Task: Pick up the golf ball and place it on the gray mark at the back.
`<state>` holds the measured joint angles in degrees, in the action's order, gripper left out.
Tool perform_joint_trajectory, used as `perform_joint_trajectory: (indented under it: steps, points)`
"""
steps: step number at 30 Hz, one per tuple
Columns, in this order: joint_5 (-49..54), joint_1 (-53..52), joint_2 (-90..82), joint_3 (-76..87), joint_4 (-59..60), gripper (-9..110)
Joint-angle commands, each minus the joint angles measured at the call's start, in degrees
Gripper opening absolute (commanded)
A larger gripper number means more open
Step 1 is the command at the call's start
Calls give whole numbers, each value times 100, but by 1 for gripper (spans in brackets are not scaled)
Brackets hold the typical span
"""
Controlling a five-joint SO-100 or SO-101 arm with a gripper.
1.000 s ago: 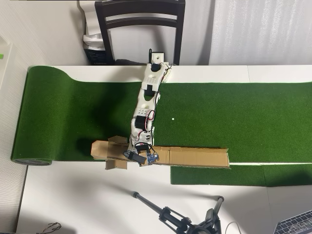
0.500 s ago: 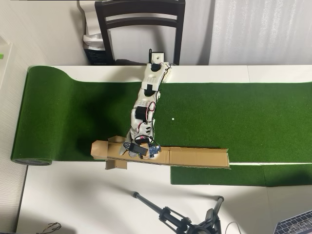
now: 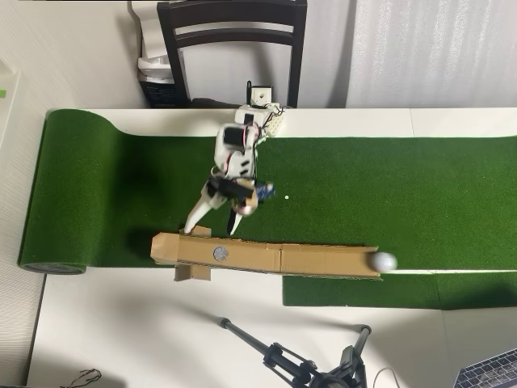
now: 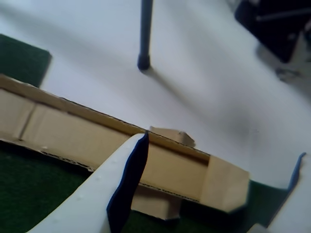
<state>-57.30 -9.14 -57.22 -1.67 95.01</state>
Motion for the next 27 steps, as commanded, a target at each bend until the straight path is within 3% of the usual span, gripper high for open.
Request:
perform_joint_trajectory:
  steps: [1, 16, 27]
  points:
    - [18, -70, -914, 167, 167, 48]
    - [308, -88, -2865, 738, 167, 48]
    - [308, -861, -5379, 3929, 167, 49]
